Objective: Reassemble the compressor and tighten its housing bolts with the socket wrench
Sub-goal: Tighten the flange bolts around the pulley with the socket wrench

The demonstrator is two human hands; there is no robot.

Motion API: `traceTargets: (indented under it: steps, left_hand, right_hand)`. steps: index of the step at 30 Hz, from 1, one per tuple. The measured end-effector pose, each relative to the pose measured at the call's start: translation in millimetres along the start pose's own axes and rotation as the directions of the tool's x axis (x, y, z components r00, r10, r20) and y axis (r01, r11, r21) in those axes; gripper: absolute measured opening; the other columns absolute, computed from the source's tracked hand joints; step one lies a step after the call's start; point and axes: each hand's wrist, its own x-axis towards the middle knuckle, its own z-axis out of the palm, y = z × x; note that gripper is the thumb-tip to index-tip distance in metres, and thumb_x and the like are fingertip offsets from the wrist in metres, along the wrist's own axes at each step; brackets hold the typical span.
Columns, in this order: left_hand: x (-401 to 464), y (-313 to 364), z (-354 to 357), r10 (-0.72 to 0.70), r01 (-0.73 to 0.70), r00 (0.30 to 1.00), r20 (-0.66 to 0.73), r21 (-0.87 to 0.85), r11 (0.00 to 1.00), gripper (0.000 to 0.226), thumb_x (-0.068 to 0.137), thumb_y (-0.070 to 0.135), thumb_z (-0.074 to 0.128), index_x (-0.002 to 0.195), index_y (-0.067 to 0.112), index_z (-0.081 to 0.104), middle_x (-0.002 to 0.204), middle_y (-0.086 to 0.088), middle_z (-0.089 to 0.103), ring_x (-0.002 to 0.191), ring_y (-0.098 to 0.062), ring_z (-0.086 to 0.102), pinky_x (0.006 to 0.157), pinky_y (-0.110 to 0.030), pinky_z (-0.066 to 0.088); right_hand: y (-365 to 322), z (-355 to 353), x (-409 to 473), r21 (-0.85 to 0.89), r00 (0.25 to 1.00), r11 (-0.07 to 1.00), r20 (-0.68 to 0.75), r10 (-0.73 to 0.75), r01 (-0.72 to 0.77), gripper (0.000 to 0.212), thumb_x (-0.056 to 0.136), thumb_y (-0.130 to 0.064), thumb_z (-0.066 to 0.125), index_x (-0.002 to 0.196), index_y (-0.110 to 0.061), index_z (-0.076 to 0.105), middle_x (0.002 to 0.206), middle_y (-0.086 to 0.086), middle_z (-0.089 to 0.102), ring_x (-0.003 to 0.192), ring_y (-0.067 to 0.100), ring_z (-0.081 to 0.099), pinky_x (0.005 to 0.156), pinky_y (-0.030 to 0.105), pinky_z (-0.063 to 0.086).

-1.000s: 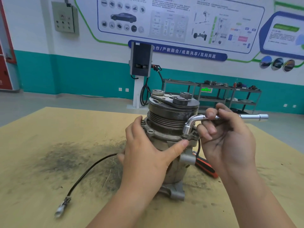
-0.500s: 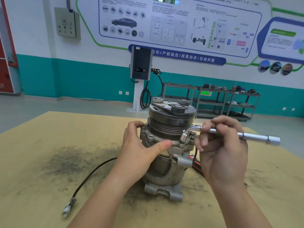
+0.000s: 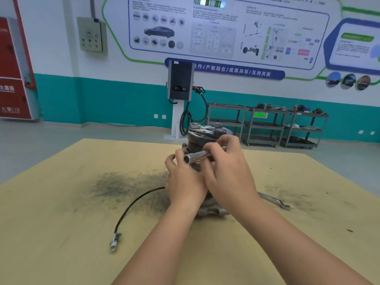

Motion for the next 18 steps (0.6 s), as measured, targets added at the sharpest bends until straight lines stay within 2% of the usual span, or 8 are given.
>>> traceTargets:
  steps: [3,6,8,10,12,13,15,18]
  left_hand:
    - [-14,7,0,-0.019,0.02,1.0,-0.024,0.058,0.998,0.048,0.09,0.04,0.058,0.129,0.022,0.036,0.144,-0.009,0.031,0.116,-0.04,0.053,0.098,-0.054,0.043]
    - [-12,-1,-15,0.075,-0.078,0.997,0.026,0.123,0.989,0.061,0.077,0.06,0.067,0.115,0.026,0.034,0.139,-0.007,0.035,0.126,-0.033,0.043,0.102,-0.054,0.039]
    - [-1,-10,-28,0.11,-0.114,0.993,0.034,0.132,0.985,0.08,0.065,0.065,0.075,0.12,0.025,0.033,0.138,-0.005,0.035,0.131,-0.028,0.038,0.105,-0.052,0.037]
    - [17,-15,-38,0.092,-0.1,0.982,0.166,0.042,0.994,0.112,0.061,0.058,0.084,0.145,0.023,0.019,0.151,-0.003,0.027,0.14,-0.023,0.03,0.114,-0.045,0.03]
    - [36,-20,-40,0.093,-0.06,0.92,0.38,-0.1,0.993,0.132,0.061,0.047,0.089,0.154,0.027,-0.004,0.153,0.002,0.025,0.139,-0.015,0.03,0.112,-0.031,0.027]
    - [44,-22,-38,0.108,-0.045,0.884,0.456,-0.148,0.988,0.134,0.063,0.042,0.09,0.154,0.028,-0.008,0.149,0.005,0.03,0.135,-0.011,0.035,0.109,-0.027,0.029]
    - [57,-29,-31,0.149,-0.04,0.848,0.509,-0.22,0.975,0.119,0.065,0.033,0.09,0.15,0.032,0.007,0.142,0.009,0.044,0.124,-0.007,0.052,0.1,-0.021,0.042]
    - [64,-40,-19,0.181,-0.052,0.873,0.452,-0.282,0.958,0.083,0.055,0.04,0.088,0.114,0.046,0.03,0.125,0.005,0.059,0.106,-0.001,0.064,0.085,-0.019,0.053]
  right_hand:
    - [3,-7,6,-0.053,0.999,0.998,0.041,0.031,-0.029,0.016,0.091,-0.018,0.06,0.101,-0.008,0.066,0.109,0.008,0.045,0.085,0.026,0.053,0.066,0.038,0.047]
    - [13,-18,6,-0.052,0.997,0.999,0.072,0.003,0.001,0.016,0.091,-0.017,0.061,0.104,-0.009,0.067,0.102,0.001,0.041,0.087,0.026,0.055,0.067,0.038,0.05]
    - [16,-23,5,-0.05,0.996,0.997,0.079,-0.05,0.054,0.016,0.089,-0.012,0.064,0.104,-0.009,0.069,0.096,0.001,0.041,0.083,0.027,0.057,0.064,0.038,0.051]
    - [19,-26,7,-0.062,0.99,0.992,0.094,-0.103,0.109,0.015,0.087,-0.009,0.067,0.101,-0.009,0.071,0.09,0.004,0.043,0.072,0.03,0.056,0.057,0.038,0.049]
    - [22,-26,12,-0.079,0.983,0.985,0.107,-0.146,0.155,0.016,0.084,-0.008,0.07,0.099,-0.008,0.072,0.086,0.006,0.044,0.065,0.031,0.055,0.053,0.032,0.042]
    - [24,-26,14,-0.083,0.979,0.981,0.113,-0.168,0.178,0.016,0.083,-0.009,0.072,0.098,-0.007,0.073,0.084,0.006,0.043,0.062,0.032,0.054,0.054,0.03,0.039]
    - [26,-24,18,-0.077,0.969,0.972,0.125,-0.212,0.223,0.015,0.083,-0.013,0.074,0.097,-0.007,0.074,0.081,0.01,0.046,0.059,0.031,0.054,0.054,0.028,0.035]
    - [27,-21,22,-0.069,0.951,0.952,0.115,-0.288,0.297,0.016,0.083,-0.017,0.071,0.095,-0.007,0.075,0.078,0.015,0.05,0.057,0.03,0.053,0.052,0.026,0.035]
